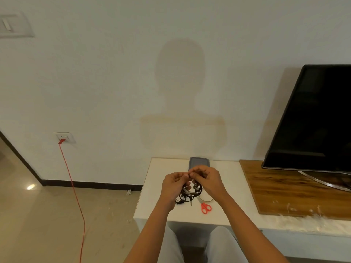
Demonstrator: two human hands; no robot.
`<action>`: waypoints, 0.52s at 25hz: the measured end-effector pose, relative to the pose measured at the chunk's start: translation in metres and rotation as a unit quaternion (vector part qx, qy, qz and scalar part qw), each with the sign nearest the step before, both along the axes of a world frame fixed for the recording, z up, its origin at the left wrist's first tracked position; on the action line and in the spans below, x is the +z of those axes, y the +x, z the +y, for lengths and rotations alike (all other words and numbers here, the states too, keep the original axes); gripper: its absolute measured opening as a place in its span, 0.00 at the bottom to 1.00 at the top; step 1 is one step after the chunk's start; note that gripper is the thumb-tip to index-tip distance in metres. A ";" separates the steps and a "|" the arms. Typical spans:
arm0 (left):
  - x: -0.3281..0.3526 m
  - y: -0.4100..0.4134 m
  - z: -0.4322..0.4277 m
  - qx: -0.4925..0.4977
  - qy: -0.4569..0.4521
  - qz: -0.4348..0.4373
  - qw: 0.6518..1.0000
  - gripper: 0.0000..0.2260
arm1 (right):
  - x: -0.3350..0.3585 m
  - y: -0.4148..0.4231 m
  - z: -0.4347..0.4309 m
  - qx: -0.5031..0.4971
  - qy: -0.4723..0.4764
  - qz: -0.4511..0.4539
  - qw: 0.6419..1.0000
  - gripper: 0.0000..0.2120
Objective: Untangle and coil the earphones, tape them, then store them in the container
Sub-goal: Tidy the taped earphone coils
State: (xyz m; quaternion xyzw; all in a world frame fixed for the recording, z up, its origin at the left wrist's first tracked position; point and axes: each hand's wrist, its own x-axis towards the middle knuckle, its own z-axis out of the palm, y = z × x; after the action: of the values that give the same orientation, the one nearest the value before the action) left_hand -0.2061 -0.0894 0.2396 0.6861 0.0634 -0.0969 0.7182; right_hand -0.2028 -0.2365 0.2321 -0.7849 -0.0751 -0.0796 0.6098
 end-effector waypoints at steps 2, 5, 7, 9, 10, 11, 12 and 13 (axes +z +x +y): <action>0.001 0.001 -0.002 0.022 0.031 -0.006 0.999 0.06 | -0.001 -0.002 0.000 0.014 0.013 -0.002 1.000 0.07; 0.006 0.001 -0.002 0.019 0.078 -0.026 0.996 0.04 | 0.003 -0.004 -0.003 0.046 0.006 -0.004 0.999 0.10; 0.009 0.002 -0.002 0.020 0.103 -0.038 0.994 0.04 | 0.006 -0.004 -0.006 0.067 0.005 0.009 0.998 0.09; 0.011 0.003 -0.002 0.025 0.117 -0.044 0.992 0.04 | 0.009 -0.004 -0.007 0.074 0.028 0.035 0.996 0.08; 0.011 0.004 -0.001 0.027 0.122 -0.046 0.991 0.03 | 0.010 -0.005 -0.006 0.069 0.055 0.053 0.995 0.10; 0.010 0.004 -0.001 0.027 0.125 -0.047 0.991 0.03 | 0.011 -0.005 -0.005 0.056 0.088 0.071 0.992 0.12; 0.011 0.004 -0.002 0.025 0.127 -0.048 0.990 0.03 | 0.010 -0.005 -0.004 0.040 0.115 0.083 0.989 0.13; 0.011 0.003 -0.002 0.024 0.126 -0.049 0.990 0.03 | 0.010 -0.004 -0.003 0.022 0.130 0.090 0.987 0.13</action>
State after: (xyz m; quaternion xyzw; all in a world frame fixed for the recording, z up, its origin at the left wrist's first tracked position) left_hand -0.2027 -0.0916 0.2502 0.7736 0.0561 -0.0368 0.6301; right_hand -0.2068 -0.2399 0.2423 -0.7007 -0.0267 -0.0043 0.7129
